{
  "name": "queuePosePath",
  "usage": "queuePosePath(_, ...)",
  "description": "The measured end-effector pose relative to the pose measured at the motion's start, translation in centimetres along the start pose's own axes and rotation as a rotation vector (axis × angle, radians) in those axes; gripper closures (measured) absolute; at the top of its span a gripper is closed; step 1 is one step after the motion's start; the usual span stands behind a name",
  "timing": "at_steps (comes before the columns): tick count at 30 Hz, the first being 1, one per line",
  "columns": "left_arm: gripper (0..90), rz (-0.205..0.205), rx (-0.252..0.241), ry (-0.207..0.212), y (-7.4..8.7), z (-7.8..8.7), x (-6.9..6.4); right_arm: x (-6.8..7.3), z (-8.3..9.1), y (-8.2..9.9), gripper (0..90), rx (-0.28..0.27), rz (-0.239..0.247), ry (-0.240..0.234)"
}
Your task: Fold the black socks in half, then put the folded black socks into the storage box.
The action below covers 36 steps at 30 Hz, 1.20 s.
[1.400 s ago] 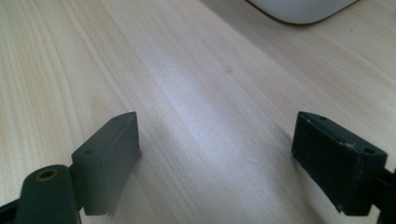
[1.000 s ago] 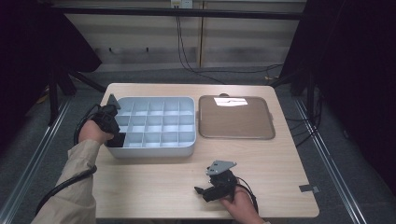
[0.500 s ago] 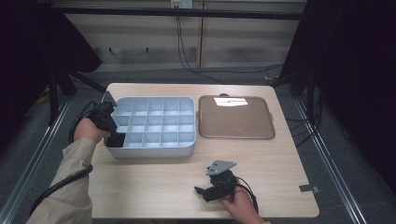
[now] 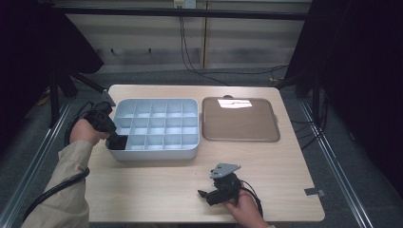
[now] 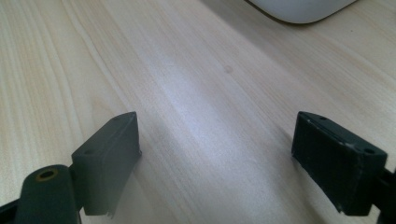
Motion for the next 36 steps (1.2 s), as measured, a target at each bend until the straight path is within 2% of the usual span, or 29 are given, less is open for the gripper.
queuePosePath(7, 71.0, -0.002, -0.009, -0.011, 0.0, 0.4, 0.1, 0.0, 0.0, 0.0, 14.9, 0.0, 0.0, 0.0)
queuePosePath(18, 47.5, -0.027, -0.046, 0.007, -0.1, 1.2, -0.7, 0.0, 0.0, 0.0, 14.9, -0.001, -0.001, -0.004)
queuePosePath(22, 44.1, -0.026, -0.069, 0.015, -0.1, 1.6, -0.8, 0.0, 0.0, 0.0, 14.8, -0.002, -0.001, -0.004)
queuePosePath(23, 42.6, -0.036, -0.068, 0.009, 0.0, 1.7, -0.8, 0.0, 0.0, 0.0, 14.8, -0.002, -0.002, -0.004)
queuePosePath(24, 41.6, -0.025, -0.072, 0.014, 0.0, 1.7, -1.0, 0.0, 0.0, 0.0, 14.9, -0.004, -0.002, -0.003)
queuePosePath(28, 38.7, -0.041, -0.077, 0.019, 0.1, 1.9, -1.2, 0.0, 0.0, 0.0, 14.9, -0.002, -0.002, -0.004)
queuePosePath(36, 33.5, -0.045, -0.079, 0.042, 0.3, 2.0, -1.7, 0.0, 0.0, 0.0, 14.8, -0.001, -0.001, -0.004)
Point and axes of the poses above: each handheld gripper's, and its own axes: z roughly backward along the jaws, y roughly out of its underside, x roughly to its left, the point moved 10 cm from there along -z, roughly forward along the jaws, and after that the axes turned 6 degrees about -x, right-handed, at the moved point
